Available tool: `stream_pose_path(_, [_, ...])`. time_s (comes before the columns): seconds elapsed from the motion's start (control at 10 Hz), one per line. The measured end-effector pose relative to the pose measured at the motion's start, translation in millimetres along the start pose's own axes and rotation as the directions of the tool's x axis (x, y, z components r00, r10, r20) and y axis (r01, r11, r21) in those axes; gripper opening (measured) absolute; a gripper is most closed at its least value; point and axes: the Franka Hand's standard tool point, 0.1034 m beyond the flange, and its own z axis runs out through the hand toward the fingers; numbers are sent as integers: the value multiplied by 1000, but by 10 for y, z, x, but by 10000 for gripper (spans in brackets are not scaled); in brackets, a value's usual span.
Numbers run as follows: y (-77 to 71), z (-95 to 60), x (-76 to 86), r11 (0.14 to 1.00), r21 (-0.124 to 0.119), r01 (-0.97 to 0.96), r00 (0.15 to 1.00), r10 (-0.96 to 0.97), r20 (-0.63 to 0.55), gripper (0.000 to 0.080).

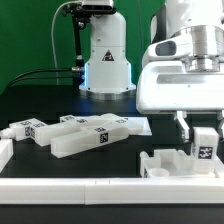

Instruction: Assemble chair

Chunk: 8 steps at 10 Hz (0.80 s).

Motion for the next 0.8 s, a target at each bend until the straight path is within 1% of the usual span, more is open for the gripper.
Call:
stream_pose_path(0.1, [7, 3, -6, 1000, 0, -1, 1000, 1, 10, 488])
stream_pose_path(0.2, [47, -17, 28, 1000, 3, -18, 998, 18, 63, 488])
stream_pose_path(0.3, [100, -26, 113, 999, 6, -39, 994, 38, 102, 616])
stream_pose_path(0.4, [107, -5, 146, 998, 12, -56, 981, 53, 186, 639])
stream_pose_path(0.5, [105, 9, 156, 997, 18, -74, 958, 66, 279, 647])
stream_pose_path(0.6, [101, 27, 154, 995, 15, -102, 940, 91, 329, 647])
stream_pose_path(0.7, [17, 59, 31, 989, -8, -150, 880, 137, 455, 649])
stream_pose_path(0.8, [-32, 95, 50, 987, -16, -162, 857, 149, 493, 649])
